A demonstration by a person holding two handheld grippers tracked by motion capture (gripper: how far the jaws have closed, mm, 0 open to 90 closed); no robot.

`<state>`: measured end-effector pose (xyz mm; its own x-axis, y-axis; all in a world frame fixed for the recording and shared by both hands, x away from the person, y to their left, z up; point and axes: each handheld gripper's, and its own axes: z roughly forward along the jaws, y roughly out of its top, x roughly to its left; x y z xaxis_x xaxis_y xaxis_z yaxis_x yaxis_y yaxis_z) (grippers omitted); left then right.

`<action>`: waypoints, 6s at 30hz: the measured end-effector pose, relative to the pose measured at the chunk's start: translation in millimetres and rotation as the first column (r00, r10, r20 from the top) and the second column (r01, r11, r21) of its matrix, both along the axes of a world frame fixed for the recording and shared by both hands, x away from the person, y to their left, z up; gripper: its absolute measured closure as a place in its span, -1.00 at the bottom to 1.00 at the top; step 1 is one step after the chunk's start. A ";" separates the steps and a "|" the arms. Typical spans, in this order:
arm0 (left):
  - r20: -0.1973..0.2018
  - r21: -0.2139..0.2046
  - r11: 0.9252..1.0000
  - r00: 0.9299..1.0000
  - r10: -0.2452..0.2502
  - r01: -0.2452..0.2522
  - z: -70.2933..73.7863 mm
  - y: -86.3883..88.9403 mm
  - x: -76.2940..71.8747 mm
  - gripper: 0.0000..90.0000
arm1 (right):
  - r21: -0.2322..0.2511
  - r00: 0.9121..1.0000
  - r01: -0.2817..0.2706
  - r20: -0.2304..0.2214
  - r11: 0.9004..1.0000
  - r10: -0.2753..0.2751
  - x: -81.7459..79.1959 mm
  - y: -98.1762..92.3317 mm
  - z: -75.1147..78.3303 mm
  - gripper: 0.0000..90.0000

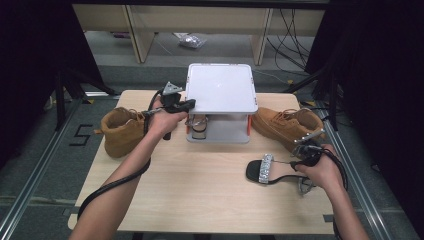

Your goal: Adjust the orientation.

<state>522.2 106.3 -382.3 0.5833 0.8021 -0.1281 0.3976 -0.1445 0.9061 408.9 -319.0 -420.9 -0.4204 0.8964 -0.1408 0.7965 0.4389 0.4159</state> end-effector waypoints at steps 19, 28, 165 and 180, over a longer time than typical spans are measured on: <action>0.001 0.005 1.000 1.000 -0.006 0.006 0.5 -0.4 0.7 0.99 | -0.059 0.989 0.142 -0.039 0.988 -0.145 0.3 -12.4 -4.6 0.89; -0.001 0.015 1.000 1.000 -0.004 0.004 1.0 -0.5 0.3 0.99 | -0.070 0.991 0.092 -0.094 0.993 -0.098 -10.8 -2.2 -0.6 0.89; 0.002 0.038 0.999 1.000 -0.013 0.013 2.5 -3.0 1.6 0.99 | 0.030 0.931 -0.001 -0.365 1.000 0.012 -17.0 102.1 -41.4 -0.05; -0.006 0.030 1.000 1.000 0.000 0.000 2.7 -3.6 1.2 0.99 | 0.105 0.955 0.093 -0.291 0.990 -0.059 -0.4 109.8 -23.9 -0.05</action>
<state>523.4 102.7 -379.6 0.5826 0.8056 -0.1074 0.4030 -0.1716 0.8990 408.5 -209.2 -444.7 -0.3574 0.9303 0.0823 0.9187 0.3344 0.2100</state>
